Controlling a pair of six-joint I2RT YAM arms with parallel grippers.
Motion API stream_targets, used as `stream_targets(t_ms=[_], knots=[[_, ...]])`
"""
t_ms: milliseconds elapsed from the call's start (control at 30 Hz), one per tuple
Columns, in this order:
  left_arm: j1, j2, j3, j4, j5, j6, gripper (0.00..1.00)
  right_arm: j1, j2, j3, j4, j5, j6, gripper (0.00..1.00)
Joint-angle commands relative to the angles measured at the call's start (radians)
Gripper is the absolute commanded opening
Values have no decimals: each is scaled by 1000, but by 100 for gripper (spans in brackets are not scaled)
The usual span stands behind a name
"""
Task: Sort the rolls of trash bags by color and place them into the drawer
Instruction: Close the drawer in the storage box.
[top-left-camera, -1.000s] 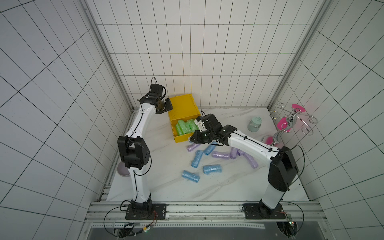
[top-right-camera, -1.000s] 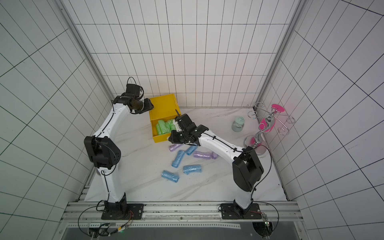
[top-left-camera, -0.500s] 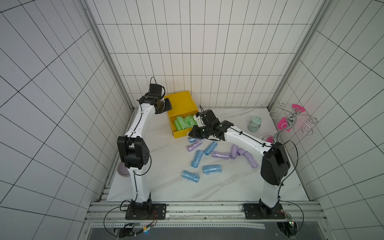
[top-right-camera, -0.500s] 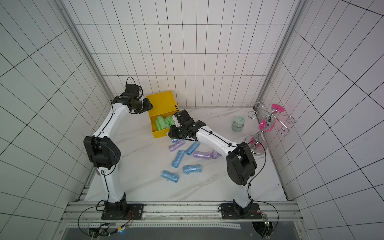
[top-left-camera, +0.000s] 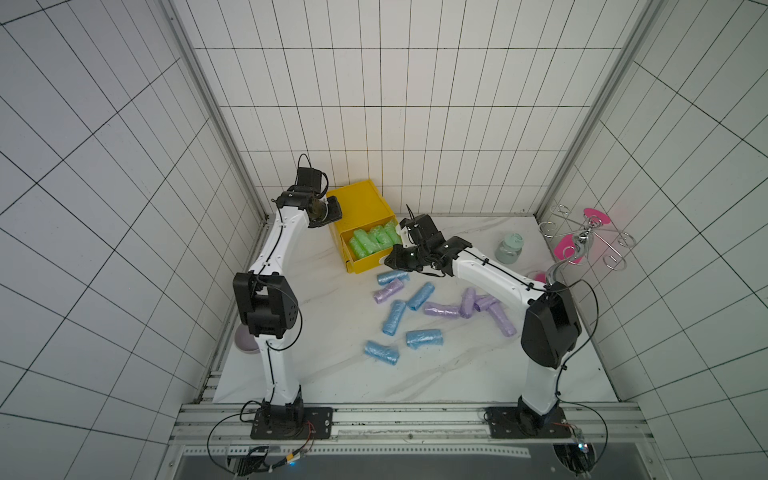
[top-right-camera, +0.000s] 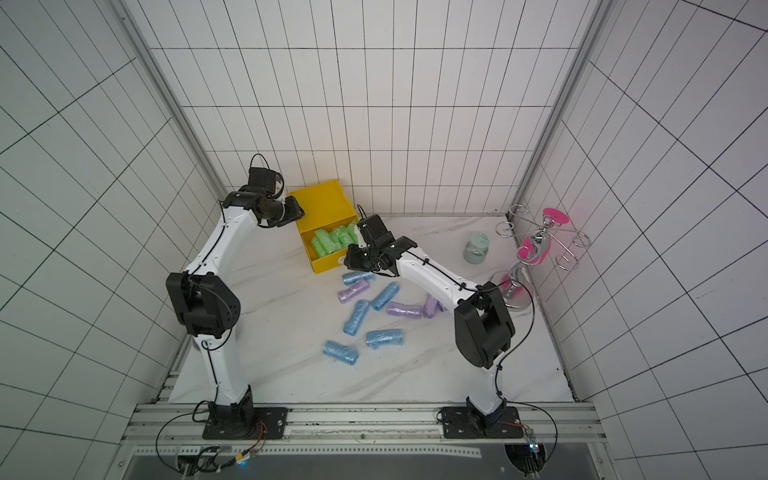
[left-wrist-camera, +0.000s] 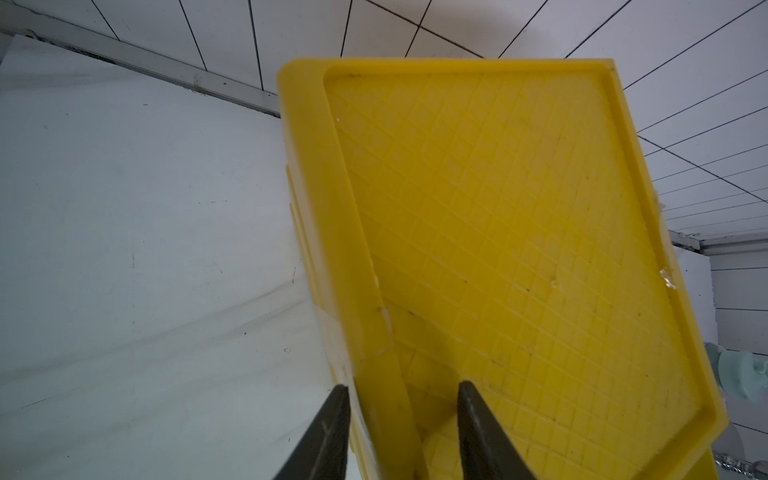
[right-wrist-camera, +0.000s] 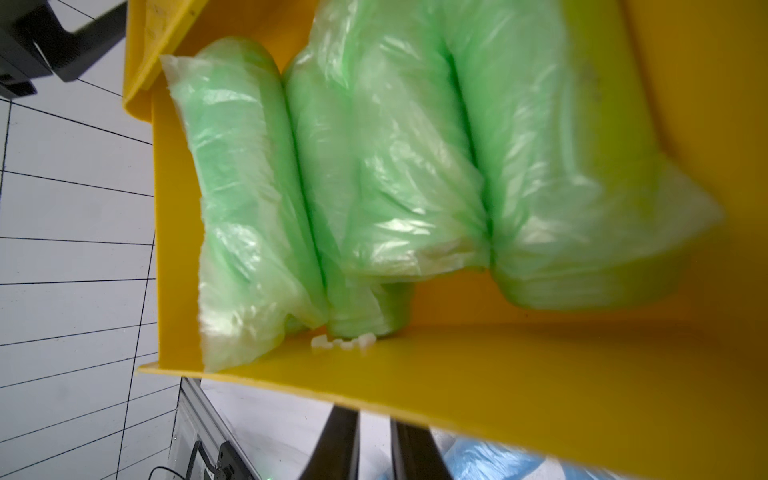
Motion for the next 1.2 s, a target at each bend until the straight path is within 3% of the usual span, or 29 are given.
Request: stream_targets(t_ms=[0,367,900,1167], knots=[[5,32,-12,-37,1,14,41,-9,36,81,42,15,4,18],[5,38,-6,-39,11,12,40,-9,115,130,113,31,63,18],[16,34,-8,-42,29,9,40,-12,279,253,346,74,269,17],[20,31,-14,-38,48,6,40,-14,322,316,354,71,310,17]])
